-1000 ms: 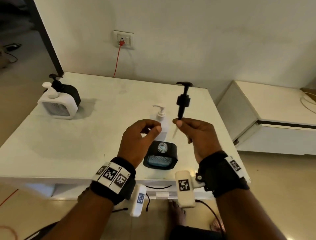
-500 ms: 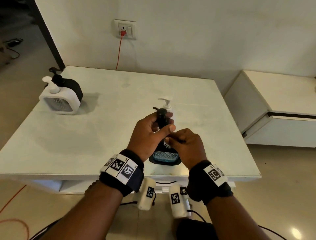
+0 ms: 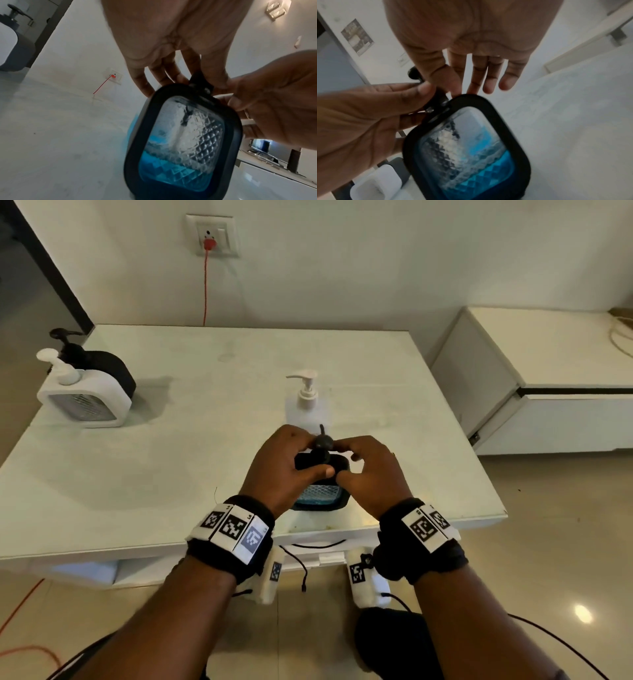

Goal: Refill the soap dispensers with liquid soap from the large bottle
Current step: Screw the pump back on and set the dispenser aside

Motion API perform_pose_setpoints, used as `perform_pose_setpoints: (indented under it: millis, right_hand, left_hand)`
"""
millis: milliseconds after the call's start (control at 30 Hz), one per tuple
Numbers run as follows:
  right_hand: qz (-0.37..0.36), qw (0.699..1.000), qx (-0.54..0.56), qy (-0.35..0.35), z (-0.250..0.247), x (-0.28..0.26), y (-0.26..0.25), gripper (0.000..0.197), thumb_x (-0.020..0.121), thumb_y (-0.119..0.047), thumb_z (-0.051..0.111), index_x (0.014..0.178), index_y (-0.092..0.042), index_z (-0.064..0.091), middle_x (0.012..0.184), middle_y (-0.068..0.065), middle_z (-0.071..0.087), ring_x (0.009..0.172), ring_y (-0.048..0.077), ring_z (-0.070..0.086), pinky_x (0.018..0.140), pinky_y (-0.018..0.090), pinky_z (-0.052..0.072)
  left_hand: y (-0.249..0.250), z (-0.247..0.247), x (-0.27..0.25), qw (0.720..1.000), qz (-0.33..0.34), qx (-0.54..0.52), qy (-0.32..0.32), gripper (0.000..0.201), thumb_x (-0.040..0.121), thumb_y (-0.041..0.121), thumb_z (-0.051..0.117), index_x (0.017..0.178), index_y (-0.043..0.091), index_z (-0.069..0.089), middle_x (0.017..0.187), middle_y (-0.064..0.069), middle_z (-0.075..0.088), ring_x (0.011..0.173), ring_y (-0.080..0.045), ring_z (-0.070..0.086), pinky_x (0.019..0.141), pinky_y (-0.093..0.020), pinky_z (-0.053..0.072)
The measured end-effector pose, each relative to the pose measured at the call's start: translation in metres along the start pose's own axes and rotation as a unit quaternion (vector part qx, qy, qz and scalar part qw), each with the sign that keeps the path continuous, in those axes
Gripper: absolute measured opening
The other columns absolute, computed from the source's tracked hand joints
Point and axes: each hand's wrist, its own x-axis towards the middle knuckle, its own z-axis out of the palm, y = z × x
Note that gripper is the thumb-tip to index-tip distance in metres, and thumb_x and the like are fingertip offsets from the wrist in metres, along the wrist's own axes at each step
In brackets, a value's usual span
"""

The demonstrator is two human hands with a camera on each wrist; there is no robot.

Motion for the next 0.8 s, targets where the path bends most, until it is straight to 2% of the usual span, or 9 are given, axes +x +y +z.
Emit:
perform_pose_setpoints:
  millis: [67,167,233,300,367,467,567,667,800]
  right_hand:
    - [-0.023,0.999,-0.025,-0.021,-0.003,0.0,0.003,0.048,0.071,-0.028,0.065,0.119,-0.029,0.067,0.116,-0.008,0.061,0.103,0.008,0.049,0.086,0.014,0.031]
    - [-0.006,0.998,-0.027,-0.053,-0.01,0.002,0.008,0.049,0.079,-0.023,0.075,0.126,-0.028,0.063,0.124,-0.006,0.062,0.112,0.011,0.052,0.097,0.027,0.038]
    - [0.006,0.996,-0.039,-0.079,-0.012,0.003,0.012,0.055,0.077,-0.028,0.08,0.129,-0.026,0.061,0.126,-0.005,0.061,0.114,0.011,0.053,0.098,0.028,0.04]
    - [0.007,0.994,-0.054,-0.094,-0.01,0.004,0.014,0.062,0.072,-0.035,0.084,0.128,-0.026,0.06,0.124,-0.004,0.062,0.113,0.013,0.055,0.096,0.031,0.044]
    - [0.002,0.994,-0.05,-0.093,-0.007,0.005,0.014,0.06,0.069,-0.033,0.085,0.123,-0.024,0.06,0.116,-0.004,0.065,0.107,0.015,0.058,0.091,0.037,0.051]
    - [-0.001,0.995,-0.039,-0.089,-0.004,0.008,0.014,0.057,0.068,-0.028,0.085,0.12,-0.022,0.062,0.11,-0.003,0.067,0.103,0.017,0.061,0.087,0.04,0.054]
    - [-0.002,0.995,-0.033,-0.09,-0.004,0.01,0.016,0.062,0.067,-0.026,0.086,0.124,-0.025,0.063,0.114,-0.004,0.067,0.106,0.014,0.06,0.092,0.039,0.053]
    - [-0.006,0.995,-0.021,-0.098,-0.007,0.012,0.019,0.061,0.068,-0.021,0.086,0.125,-0.026,0.063,0.116,-0.006,0.067,0.108,0.012,0.059,0.096,0.038,0.051]
    - [-0.004,0.995,-0.004,-0.104,-0.007,0.014,0.022,0.06,0.066,-0.021,0.086,0.122,-0.029,0.065,0.113,-0.009,0.068,0.107,0.01,0.06,0.095,0.039,0.052]
  left_hand:
    - [-0.001,-0.001,-0.002,1.0,0.006,0.006,-0.01,0.036,0.085,0.016,0.083,0.119,0.016,0.071,0.109,0.006,0.063,0.105,-0.013,0.058,0.092,-0.021,0.043]
    - [-0.005,-0.007,-0.004,0.999,0.001,-0.017,-0.036,0.046,0.089,0.004,0.076,0.128,0.027,0.067,0.122,0.008,0.067,0.115,-0.01,0.059,0.095,-0.009,0.039]
    - [-0.009,-0.008,-0.007,0.998,-0.008,-0.029,-0.055,0.052,0.09,0.001,0.072,0.128,0.035,0.06,0.13,0.008,0.065,0.121,-0.009,0.058,0.105,-0.02,0.044]
    - [-0.012,-0.007,-0.009,0.997,-0.018,-0.056,-0.046,0.049,0.086,0.014,0.079,0.126,0.032,0.059,0.13,0.008,0.065,0.122,-0.009,0.06,0.106,-0.029,0.048]
    - [-0.013,-0.004,-0.009,0.998,-0.021,-0.061,-0.022,0.053,0.076,0.035,0.084,0.122,0.028,0.06,0.121,0.009,0.067,0.115,-0.005,0.062,0.098,-0.021,0.048]
    - [-0.013,0.004,-0.006,1.0,-0.021,-0.002,0.0,0.052,0.078,0.036,0.089,0.119,0.021,0.061,0.114,0.004,0.065,0.104,-0.008,0.061,0.085,-0.01,0.042]
    - [-0.017,0.005,-0.003,1.0,0.002,0.028,0.003,0.045,0.083,0.042,0.083,0.118,0.023,0.062,0.111,0.003,0.063,0.101,-0.009,0.058,0.082,-0.007,0.038]
    - [-0.023,-0.004,-0.003,0.998,0.027,0.012,-0.053,0.043,0.083,0.051,0.064,0.123,0.037,0.058,0.118,0.01,0.06,0.111,-0.009,0.058,0.093,-0.01,0.041]
    - [-0.027,-0.011,-0.006,0.997,-0.01,-0.052,-0.058,0.051,0.087,0.021,0.083,0.13,0.035,0.059,0.124,0.01,0.068,0.115,-0.006,0.066,0.1,-0.024,0.052]
